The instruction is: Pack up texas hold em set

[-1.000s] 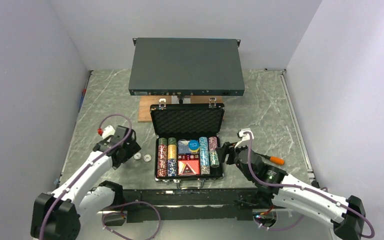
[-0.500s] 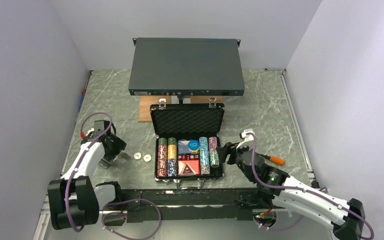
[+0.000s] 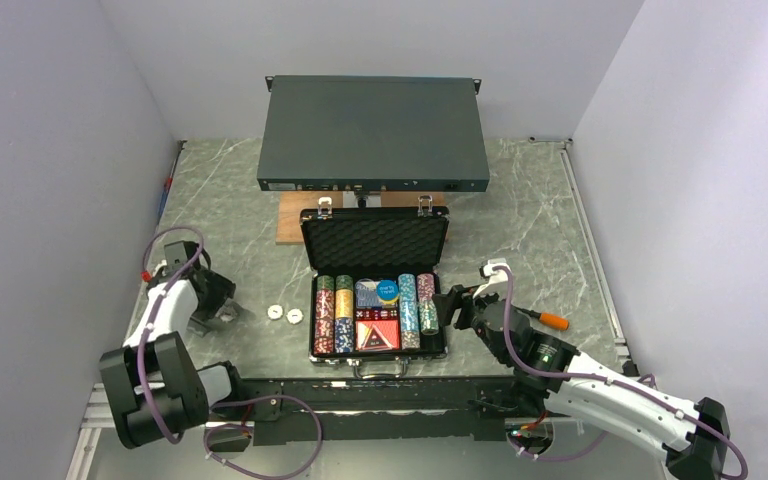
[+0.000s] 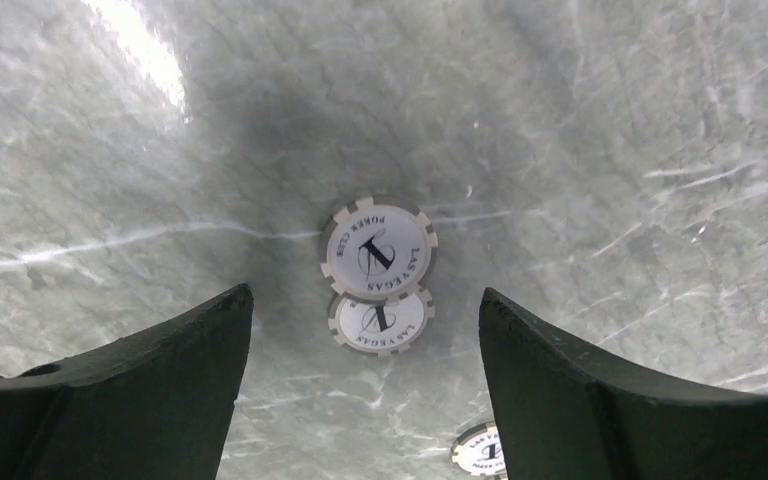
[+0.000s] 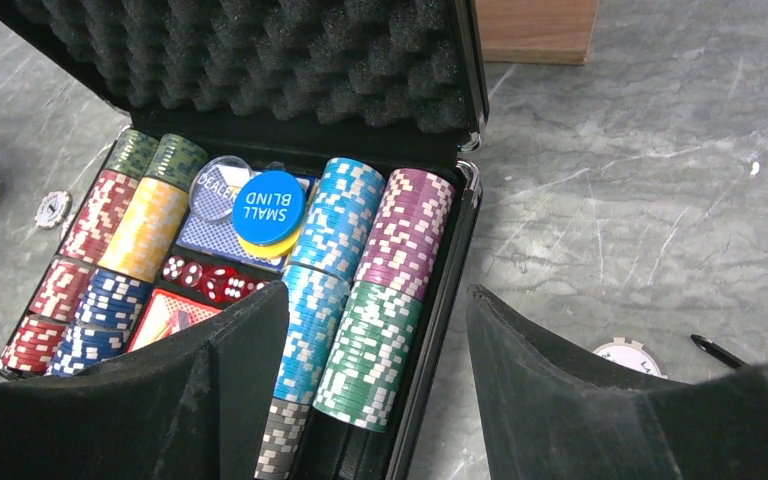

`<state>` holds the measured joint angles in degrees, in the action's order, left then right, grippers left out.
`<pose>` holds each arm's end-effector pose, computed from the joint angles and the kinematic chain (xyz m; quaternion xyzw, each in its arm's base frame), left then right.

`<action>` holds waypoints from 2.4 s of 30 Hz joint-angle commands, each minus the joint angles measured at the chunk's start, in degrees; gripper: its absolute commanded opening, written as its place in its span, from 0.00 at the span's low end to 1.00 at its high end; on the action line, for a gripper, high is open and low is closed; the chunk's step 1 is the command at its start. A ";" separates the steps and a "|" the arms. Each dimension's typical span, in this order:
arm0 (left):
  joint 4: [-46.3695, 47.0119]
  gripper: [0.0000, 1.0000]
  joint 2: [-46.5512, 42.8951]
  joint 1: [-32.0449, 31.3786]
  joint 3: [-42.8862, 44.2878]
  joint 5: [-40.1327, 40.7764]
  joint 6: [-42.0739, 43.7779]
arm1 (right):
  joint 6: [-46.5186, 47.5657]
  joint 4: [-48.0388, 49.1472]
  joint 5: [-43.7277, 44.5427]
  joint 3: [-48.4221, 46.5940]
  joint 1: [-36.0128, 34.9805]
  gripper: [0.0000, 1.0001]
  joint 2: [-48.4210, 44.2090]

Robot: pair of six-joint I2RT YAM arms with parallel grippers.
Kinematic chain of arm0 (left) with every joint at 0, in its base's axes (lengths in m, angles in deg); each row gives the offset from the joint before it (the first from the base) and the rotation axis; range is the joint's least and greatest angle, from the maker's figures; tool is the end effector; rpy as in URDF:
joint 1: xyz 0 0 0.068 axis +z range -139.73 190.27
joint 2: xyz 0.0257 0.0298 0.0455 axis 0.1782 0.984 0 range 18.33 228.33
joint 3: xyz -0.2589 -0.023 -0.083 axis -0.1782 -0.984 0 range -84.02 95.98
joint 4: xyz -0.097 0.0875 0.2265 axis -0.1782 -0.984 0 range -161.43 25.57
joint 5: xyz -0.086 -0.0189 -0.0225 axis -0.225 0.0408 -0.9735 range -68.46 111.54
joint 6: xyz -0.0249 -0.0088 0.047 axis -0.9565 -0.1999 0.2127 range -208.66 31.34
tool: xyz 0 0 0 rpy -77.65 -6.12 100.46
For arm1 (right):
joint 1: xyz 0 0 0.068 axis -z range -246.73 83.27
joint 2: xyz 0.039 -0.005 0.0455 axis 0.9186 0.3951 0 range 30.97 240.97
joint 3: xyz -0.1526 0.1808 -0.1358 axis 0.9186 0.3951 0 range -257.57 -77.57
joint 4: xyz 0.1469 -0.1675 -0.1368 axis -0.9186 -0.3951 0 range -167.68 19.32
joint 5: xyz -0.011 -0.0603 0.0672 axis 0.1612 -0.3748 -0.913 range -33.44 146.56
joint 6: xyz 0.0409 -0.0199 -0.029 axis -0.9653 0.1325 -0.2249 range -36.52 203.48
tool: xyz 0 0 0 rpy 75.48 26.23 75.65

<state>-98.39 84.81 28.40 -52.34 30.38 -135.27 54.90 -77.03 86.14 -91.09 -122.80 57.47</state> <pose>0.1785 0.0642 0.1634 -0.5367 0.8201 0.0282 0.1967 0.0900 0.1022 0.2000 -0.0440 0.8012 0.2225 0.5537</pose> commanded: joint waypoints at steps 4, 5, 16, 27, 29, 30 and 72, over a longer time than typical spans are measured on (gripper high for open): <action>3.28 0.81 5.10 2.90 2.55 -2.00 2.44 | 0.58 2.68 1.13 0.33 0.05 0.68 -1.16; 3.31 0.80 5.76 2.91 2.71 -1.92 2.36 | 0.57 2.68 1.10 0.33 0.01 0.68 -1.20; 2.37 0.67 9.46 2.94 4.20 1.05 3.29 | 0.48 2.68 1.46 0.41 0.08 0.68 -1.25; 3.07 0.63 14.92 2.80 5.66 -0.54 6.39 | 0.38 2.60 1.55 0.51 0.05 0.68 -1.79; 3.05 0.61 16.27 2.38 6.10 -0.75 7.05 | 0.38 2.62 1.53 0.51 0.11 0.68 -1.86; 2.93 0.60 16.90 1.98 6.37 -0.65 7.14 | 0.41 2.60 1.57 0.49 0.17 0.68 -1.85; 0.47 0.47 15.01 -15.67 5.50 -8.03 2.42 | 0.42 2.55 1.67 0.75 0.02 0.68 -2.62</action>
<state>-95.11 98.97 17.32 -43.40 30.01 -128.23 54.90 -77.05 86.58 -90.21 -122.74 55.22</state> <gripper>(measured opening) 0.467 0.677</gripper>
